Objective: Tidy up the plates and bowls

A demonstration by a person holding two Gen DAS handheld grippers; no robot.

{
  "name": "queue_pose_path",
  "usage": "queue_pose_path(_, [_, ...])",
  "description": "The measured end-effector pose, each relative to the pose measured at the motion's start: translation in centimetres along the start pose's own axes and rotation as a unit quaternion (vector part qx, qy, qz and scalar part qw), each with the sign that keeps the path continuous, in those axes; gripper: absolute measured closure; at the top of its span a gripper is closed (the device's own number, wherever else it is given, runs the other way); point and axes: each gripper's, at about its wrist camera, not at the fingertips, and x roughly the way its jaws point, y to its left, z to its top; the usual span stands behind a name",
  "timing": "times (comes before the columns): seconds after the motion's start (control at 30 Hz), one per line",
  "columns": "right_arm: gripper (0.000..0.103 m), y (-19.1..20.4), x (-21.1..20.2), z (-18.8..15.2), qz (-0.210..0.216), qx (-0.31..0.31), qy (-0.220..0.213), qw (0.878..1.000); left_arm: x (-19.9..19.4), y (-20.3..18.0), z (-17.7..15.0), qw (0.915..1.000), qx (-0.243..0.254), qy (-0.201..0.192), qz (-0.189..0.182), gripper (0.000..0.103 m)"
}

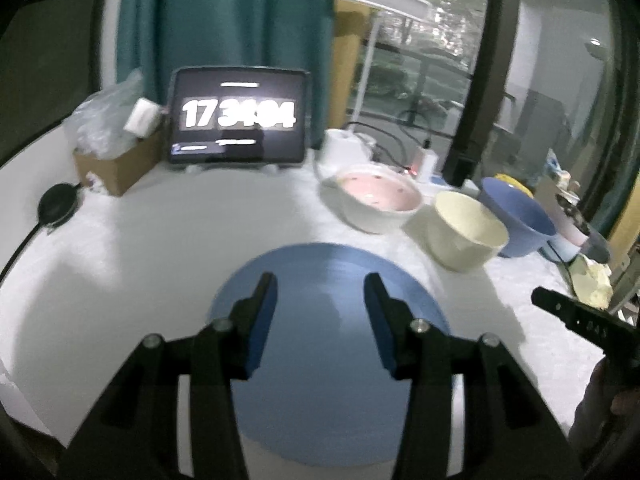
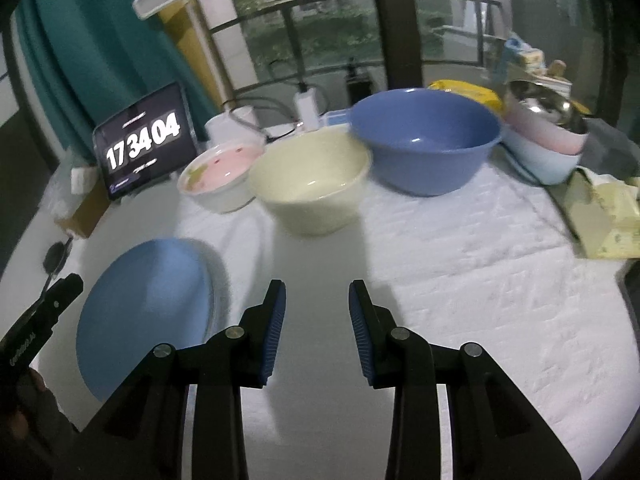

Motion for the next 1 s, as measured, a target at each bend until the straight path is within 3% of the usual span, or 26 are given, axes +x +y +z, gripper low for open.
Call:
queue_pose_path(0.4, [0.068,-4.8,-1.3,2.0,-0.016,0.022,-0.031,0.999,1.5,-7.0,1.6,0.9974,0.054,0.0,-0.049,0.056])
queue_pose_path(1.0, [0.068,-8.6,-0.4,6.4,-0.049,0.021,-0.065,0.997,4.4,-13.2,4.0,0.9914,0.088,0.0,-0.096,0.056])
